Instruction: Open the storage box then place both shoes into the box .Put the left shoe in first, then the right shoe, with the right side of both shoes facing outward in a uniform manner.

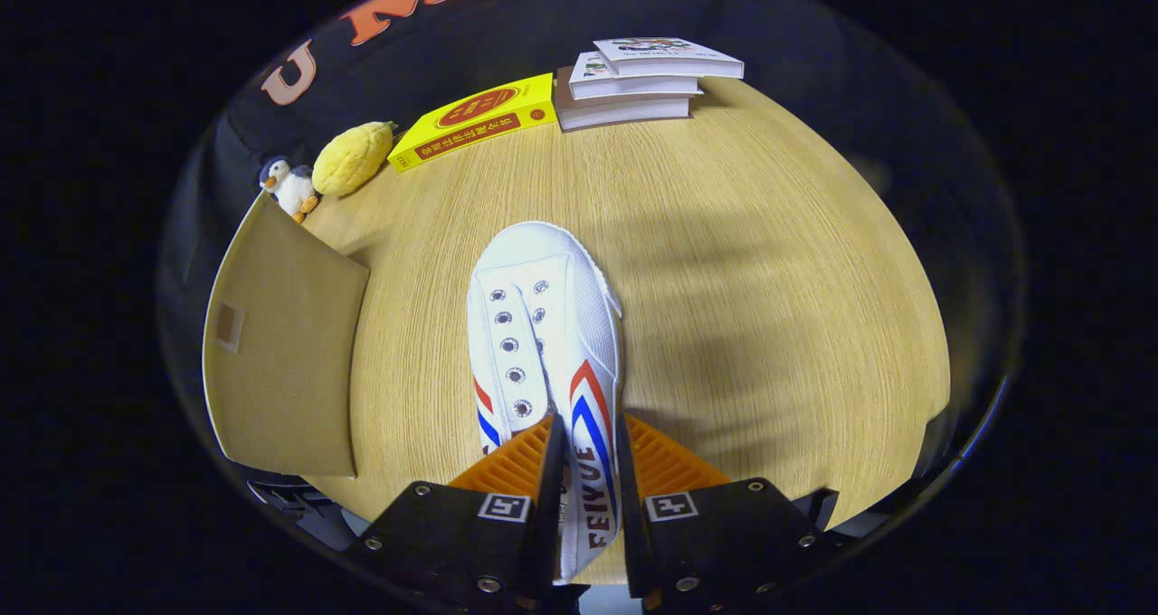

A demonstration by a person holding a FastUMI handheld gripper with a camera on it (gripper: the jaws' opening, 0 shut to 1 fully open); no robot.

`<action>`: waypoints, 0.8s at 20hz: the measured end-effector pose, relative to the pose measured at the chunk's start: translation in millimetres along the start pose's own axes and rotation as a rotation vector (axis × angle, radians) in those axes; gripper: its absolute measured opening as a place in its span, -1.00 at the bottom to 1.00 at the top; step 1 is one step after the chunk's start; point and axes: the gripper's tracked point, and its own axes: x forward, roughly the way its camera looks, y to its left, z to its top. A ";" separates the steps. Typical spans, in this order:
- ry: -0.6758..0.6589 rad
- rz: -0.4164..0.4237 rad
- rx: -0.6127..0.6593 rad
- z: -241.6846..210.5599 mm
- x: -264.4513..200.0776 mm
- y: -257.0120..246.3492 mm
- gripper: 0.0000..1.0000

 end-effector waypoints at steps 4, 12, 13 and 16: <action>-0.072 0.104 0.187 4.0 -8.1 2.3 -0.99; -0.246 0.166 0.219 44.9 -85.5 59.8 -1.00; -0.266 0.178 0.212 50.7 -97.3 73.8 -1.00; -0.318 0.228 0.205 63.2 -133.8 121.2 -1.00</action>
